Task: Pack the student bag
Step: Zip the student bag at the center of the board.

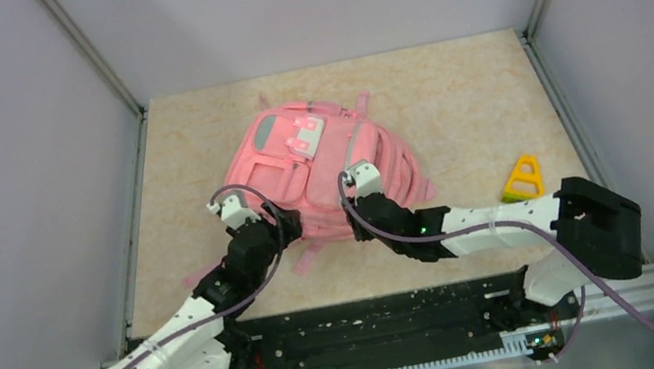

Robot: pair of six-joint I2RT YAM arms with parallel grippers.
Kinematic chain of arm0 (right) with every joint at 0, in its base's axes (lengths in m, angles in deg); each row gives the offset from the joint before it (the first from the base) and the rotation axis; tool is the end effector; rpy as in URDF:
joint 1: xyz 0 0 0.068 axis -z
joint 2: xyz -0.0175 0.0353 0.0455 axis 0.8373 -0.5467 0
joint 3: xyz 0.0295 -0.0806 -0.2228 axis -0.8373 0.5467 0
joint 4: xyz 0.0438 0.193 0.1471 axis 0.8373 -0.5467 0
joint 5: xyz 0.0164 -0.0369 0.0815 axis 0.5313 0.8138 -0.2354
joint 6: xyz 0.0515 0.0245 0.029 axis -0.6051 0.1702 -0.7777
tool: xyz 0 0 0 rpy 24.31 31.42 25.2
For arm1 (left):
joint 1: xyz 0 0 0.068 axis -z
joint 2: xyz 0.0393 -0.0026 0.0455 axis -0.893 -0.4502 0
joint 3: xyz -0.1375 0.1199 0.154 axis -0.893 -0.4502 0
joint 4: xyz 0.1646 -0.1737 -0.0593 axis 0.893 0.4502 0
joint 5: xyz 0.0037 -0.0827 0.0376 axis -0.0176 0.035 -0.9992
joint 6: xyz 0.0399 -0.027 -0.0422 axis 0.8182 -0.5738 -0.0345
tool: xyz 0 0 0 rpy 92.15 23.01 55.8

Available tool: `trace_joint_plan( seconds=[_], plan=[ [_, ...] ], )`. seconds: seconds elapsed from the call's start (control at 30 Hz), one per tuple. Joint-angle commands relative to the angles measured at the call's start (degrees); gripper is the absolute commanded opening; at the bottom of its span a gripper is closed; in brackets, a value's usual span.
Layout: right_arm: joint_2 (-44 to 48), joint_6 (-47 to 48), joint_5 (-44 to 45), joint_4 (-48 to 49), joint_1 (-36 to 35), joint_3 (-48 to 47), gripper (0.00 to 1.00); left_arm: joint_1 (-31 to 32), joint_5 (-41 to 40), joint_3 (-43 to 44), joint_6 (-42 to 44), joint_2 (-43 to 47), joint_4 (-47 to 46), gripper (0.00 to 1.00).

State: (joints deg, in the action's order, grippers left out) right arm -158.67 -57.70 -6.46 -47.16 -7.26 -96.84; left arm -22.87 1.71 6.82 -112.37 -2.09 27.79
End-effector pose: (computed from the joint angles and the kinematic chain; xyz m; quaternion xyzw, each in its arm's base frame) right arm 0.1545 0.2612 0.1827 -0.1746 0.8378 0.1556 0.4934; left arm 0.1645 -0.1108 0.1828 -0.1660 0.8147 -0.2175 0.5113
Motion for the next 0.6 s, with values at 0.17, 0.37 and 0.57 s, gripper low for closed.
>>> trace_joint_plan(
  seconds=[0.17,0.37,0.57],
  plan=[
    [-0.9,-0.9,3.6,1.5,-0.4,-1.2,0.23,-3.1,2.4,-1.6,-5.0,-6.2,-12.8,0.76],
    [-0.6,-0.8,3.7,1.6,-0.4,-0.8,0.04,-5.3,5.0,-2.4,-6.1,-10.1,-16.3,0.75],
    [0.0,-0.4,3.4,2.3,-0.4,-0.2,0.0,-6.4,6.2,-2.6,-7.5,-15.3,-20.1,0.71]
  ],
)
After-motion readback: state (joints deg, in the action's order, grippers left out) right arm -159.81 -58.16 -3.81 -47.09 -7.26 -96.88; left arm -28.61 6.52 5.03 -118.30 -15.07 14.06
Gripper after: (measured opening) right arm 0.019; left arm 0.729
